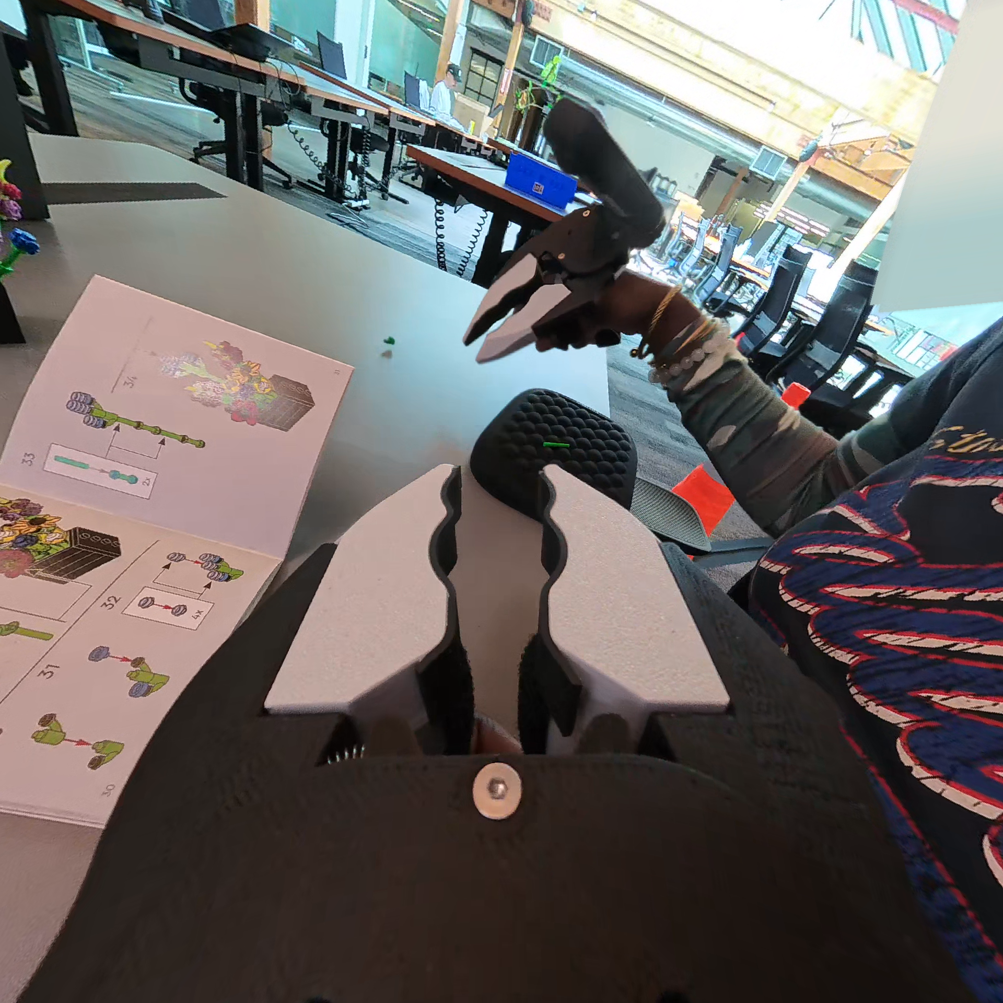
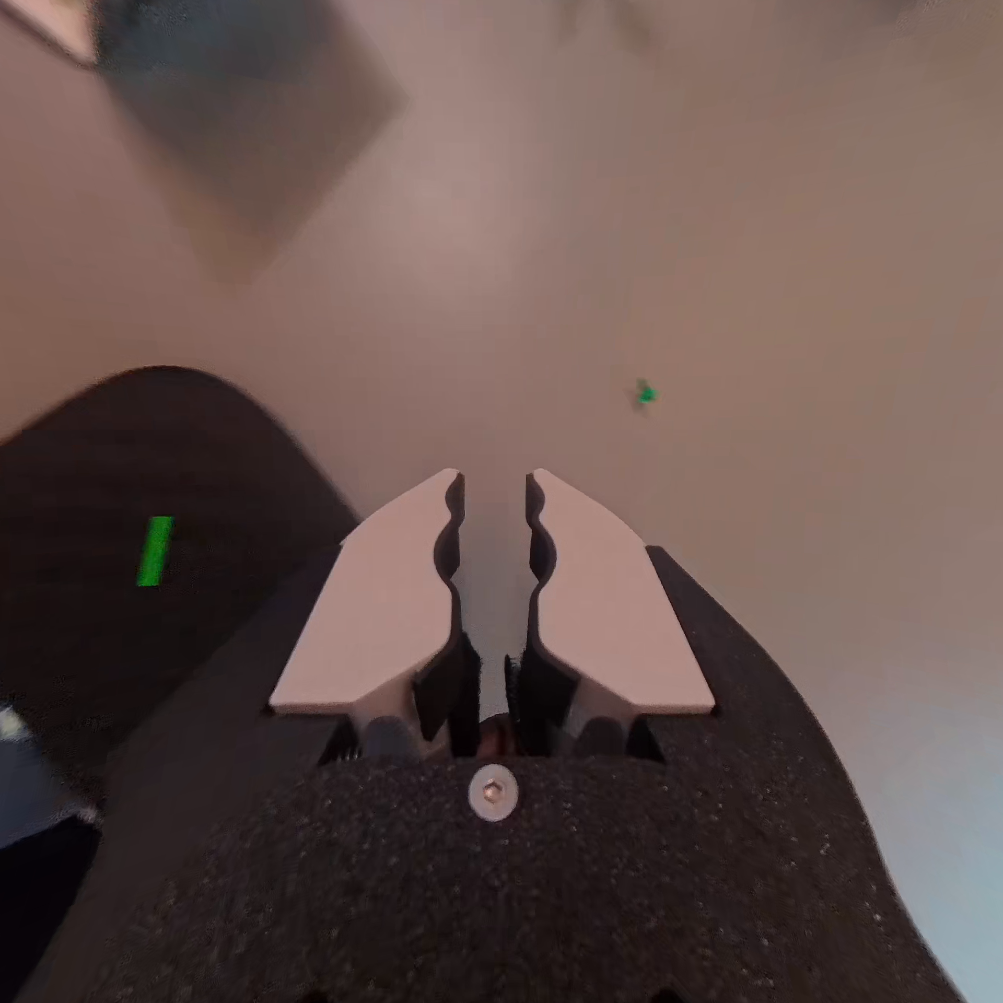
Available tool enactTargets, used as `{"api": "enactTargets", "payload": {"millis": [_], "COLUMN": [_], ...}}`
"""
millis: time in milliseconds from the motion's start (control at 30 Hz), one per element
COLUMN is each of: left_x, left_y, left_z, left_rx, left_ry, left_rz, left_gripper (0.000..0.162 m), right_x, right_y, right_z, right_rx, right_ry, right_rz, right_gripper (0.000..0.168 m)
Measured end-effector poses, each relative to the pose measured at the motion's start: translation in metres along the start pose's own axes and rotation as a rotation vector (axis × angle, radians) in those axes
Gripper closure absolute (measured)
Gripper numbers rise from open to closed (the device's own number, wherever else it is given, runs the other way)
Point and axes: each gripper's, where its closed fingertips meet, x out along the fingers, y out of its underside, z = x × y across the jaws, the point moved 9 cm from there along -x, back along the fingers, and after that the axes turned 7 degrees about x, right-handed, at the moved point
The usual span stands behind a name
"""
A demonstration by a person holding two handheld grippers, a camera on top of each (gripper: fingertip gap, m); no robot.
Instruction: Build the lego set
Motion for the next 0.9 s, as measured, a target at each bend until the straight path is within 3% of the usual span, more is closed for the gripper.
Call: {"api": "enactTargets", "payload": {"millis": [133,367,567,900], "left_x": [-0.001,0.000,0.002,-0.002], "left_y": [0.001,0.001,0.002,0.002], "left_z": [0.003,0.002,0.001,0.001], "left_rx": [-0.030,-0.014,-0.005,-0.007], "left_ry": [-0.001,-0.027,-0.020,-0.023], "left_rz": [-0.013,0.004,0.018,-0.019], "left_gripper": [0.136,0.136,0.136,0.137], "right_x": [0.004,0.022,0.039,0.061], "right_y": [0.008,0.004,-0.005,-0.014], "right_z": [-0.052,-0.074,-0.083,-0.105], "right_rx": [0.110,0.044,-0.242,-0.319], "right_ry": [0.049,-0.039,-0.152,-0.357], "right_rz": [-0.116,-0.204,-0.175,-0.078], "right_gripper": [0.147,0.147,0.147,0.152]}}
